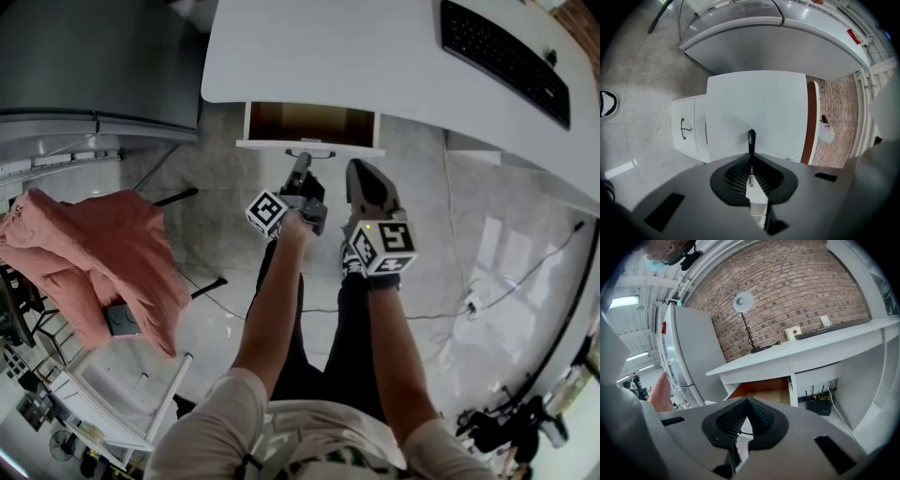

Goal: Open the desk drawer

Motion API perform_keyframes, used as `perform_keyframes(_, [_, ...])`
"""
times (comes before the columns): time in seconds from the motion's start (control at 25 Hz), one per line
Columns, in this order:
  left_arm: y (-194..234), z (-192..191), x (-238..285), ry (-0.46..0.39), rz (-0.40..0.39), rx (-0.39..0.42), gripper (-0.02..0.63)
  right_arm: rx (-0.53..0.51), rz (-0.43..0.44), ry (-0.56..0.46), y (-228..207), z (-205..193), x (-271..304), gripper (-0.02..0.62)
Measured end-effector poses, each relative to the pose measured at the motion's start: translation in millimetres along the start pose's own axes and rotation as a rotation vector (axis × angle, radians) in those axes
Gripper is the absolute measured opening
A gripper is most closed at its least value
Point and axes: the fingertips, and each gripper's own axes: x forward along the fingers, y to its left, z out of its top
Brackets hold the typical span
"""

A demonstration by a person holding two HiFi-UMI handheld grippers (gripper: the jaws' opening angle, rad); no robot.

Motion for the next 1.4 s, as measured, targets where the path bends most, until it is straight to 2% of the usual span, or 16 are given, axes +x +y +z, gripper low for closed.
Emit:
perform_keyframes(0.48, [4.8, -16.0, -37.6, -0.011, 0.013, -0.013, 0.014, -0.01, 0.007, 0.021, 8.8, -11.1, -24.7, 0.002])
perform_keyframes(0.88, [17.3, -21.8, -59.5, -0.035, 0.016, -0.003, 0.012, -0.023, 0.053, 0.04, 16.7, -26.1, -36.6, 0.002])
perform_keyframes(1.4, [62.5, -24.1, -71.7, -0.08, 0.073, -0.025, 0.012, -0.027, 0.1, 0.053, 17.5, -43.3, -42.5, 0.002])
